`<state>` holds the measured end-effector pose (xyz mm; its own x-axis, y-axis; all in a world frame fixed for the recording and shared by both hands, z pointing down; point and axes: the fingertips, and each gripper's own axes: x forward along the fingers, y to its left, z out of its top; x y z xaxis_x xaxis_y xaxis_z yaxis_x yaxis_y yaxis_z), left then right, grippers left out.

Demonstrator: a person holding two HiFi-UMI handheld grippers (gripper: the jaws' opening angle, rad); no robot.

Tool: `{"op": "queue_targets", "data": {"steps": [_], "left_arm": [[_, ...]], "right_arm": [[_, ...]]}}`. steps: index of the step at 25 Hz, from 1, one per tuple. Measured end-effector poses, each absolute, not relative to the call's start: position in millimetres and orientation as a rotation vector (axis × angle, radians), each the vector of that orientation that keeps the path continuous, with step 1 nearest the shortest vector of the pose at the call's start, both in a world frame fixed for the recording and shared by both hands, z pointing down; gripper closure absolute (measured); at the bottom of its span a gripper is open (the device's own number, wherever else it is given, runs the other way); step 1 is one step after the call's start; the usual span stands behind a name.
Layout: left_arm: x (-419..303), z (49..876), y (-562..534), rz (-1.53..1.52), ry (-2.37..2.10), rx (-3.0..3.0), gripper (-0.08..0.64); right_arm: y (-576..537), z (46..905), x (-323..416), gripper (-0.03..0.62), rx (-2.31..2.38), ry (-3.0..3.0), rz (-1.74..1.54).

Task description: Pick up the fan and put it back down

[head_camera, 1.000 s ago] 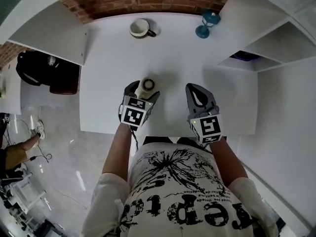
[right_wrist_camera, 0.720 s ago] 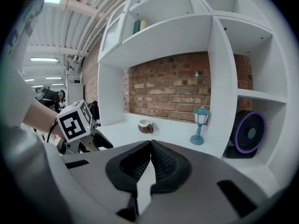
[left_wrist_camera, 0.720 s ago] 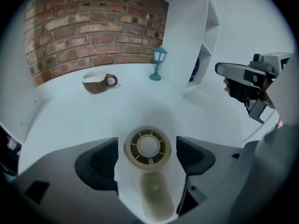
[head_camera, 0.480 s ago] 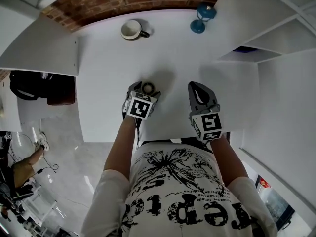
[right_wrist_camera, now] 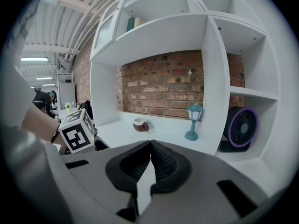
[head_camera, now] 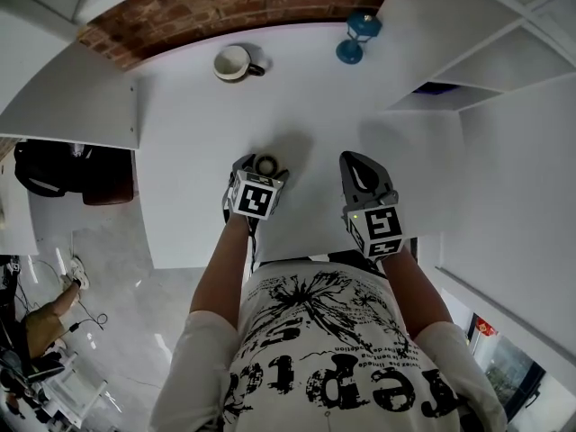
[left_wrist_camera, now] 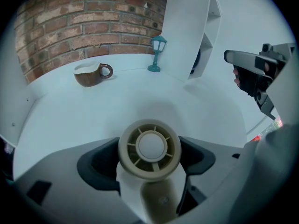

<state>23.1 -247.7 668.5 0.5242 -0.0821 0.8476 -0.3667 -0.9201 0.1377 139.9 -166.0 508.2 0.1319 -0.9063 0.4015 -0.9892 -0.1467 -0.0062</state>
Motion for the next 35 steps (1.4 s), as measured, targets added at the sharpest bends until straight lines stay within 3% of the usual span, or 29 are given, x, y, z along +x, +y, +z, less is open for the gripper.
{"op": "queue_targets", "data": {"steps": [12, 35], "left_arm": [[12.4, 601.2, -254.4, 1.174, -0.459, 2.570, 0.186], [-58.4, 326.1, -241.4, 0.210, -0.678, 3.067, 0.186]], "right_arm": [[-162.1, 461.5, 132.4, 0.577, 2.199, -1.900, 0.357], [-173.4, 345.1, 71.9, 0.577, 2.148, -2.138, 0.040]]}}
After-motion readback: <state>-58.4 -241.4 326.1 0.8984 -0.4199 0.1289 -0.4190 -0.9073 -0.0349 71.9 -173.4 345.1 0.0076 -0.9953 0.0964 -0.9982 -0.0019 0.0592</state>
